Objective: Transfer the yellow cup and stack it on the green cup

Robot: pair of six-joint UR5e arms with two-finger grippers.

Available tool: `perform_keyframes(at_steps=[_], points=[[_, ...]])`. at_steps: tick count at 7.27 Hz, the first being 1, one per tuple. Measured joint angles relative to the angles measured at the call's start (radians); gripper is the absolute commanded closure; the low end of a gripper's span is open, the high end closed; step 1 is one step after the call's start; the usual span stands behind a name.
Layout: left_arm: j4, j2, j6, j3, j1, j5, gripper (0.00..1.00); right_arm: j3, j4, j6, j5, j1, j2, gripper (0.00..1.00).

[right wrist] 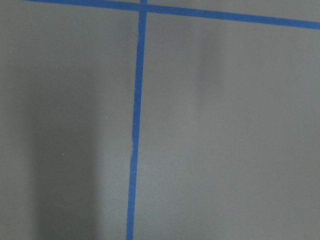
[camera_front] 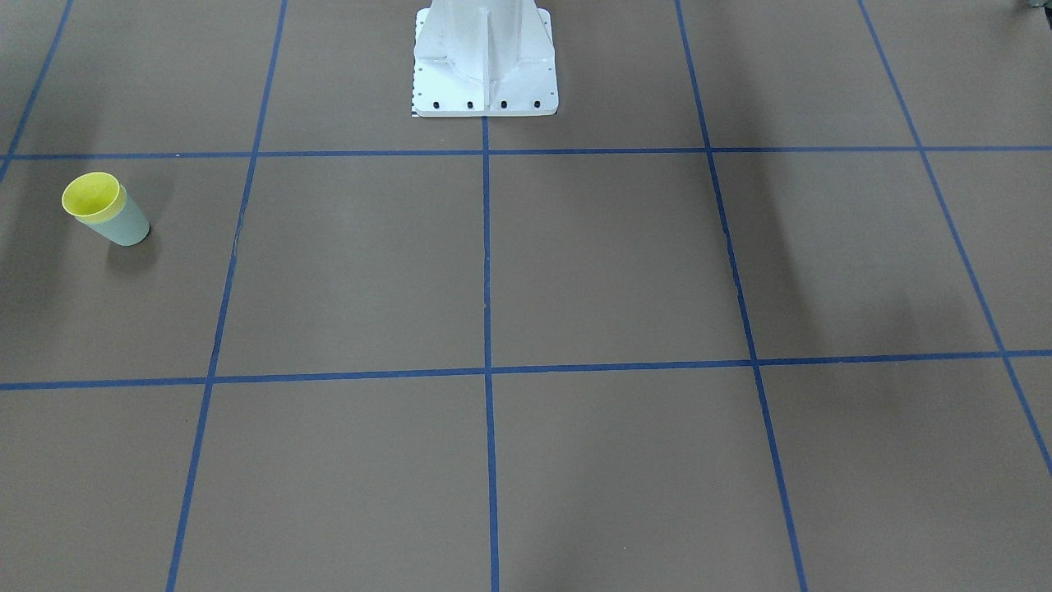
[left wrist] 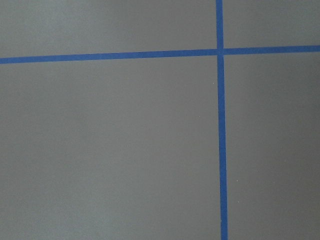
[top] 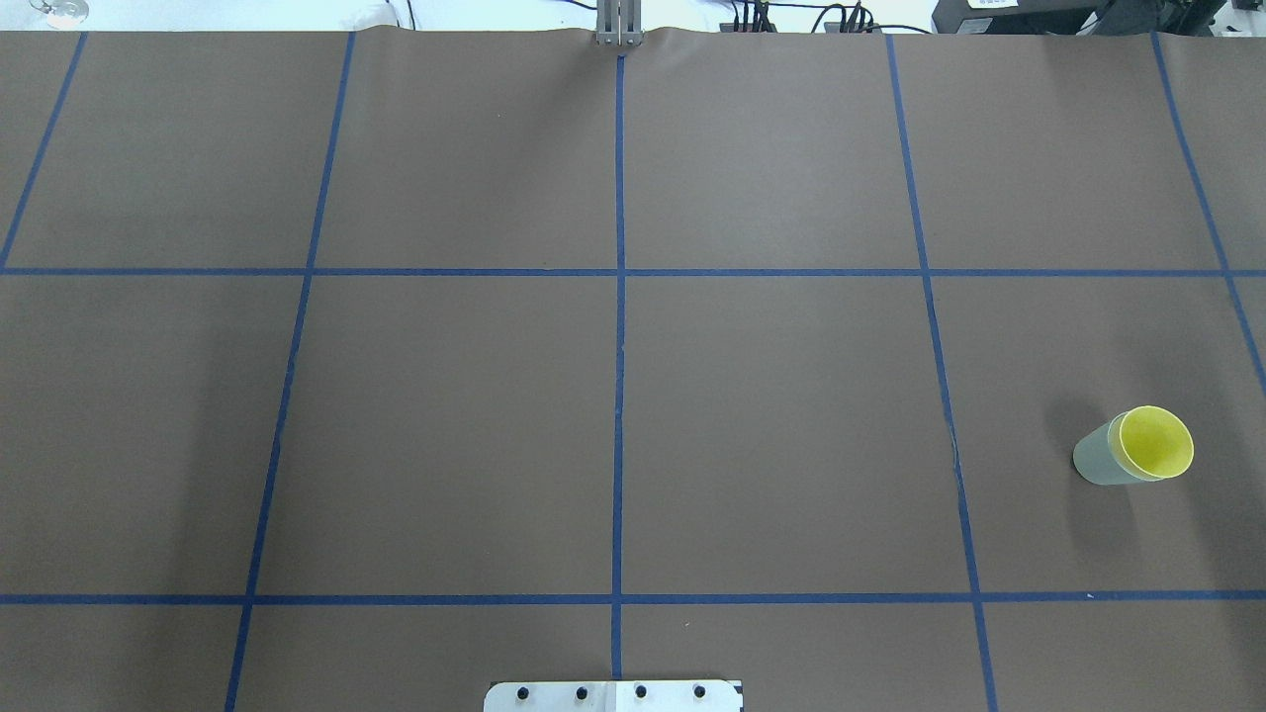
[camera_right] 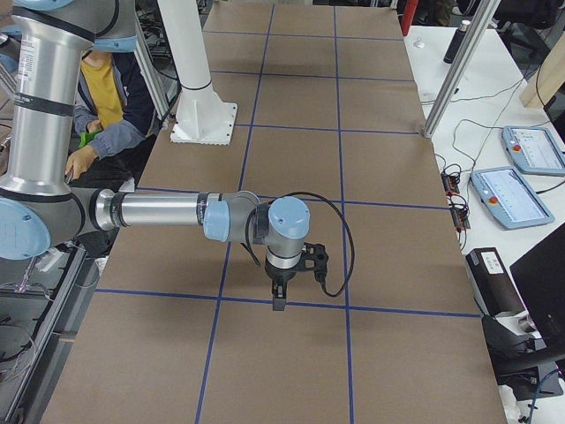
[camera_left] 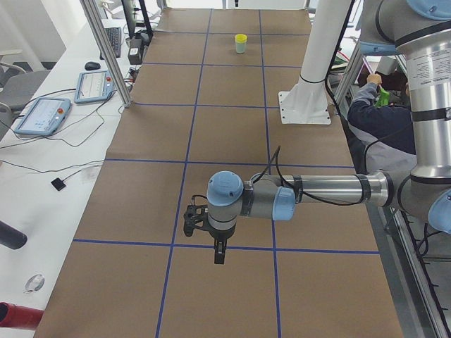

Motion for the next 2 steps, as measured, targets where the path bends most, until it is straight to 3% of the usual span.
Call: perform_keyframes(at_steps=[2], points=[[-0.001,0.008,0.0,0.0,0.0,0.0,0.0,0.0,0.0,0.0,0.0,0.0,0.0,0.0]])
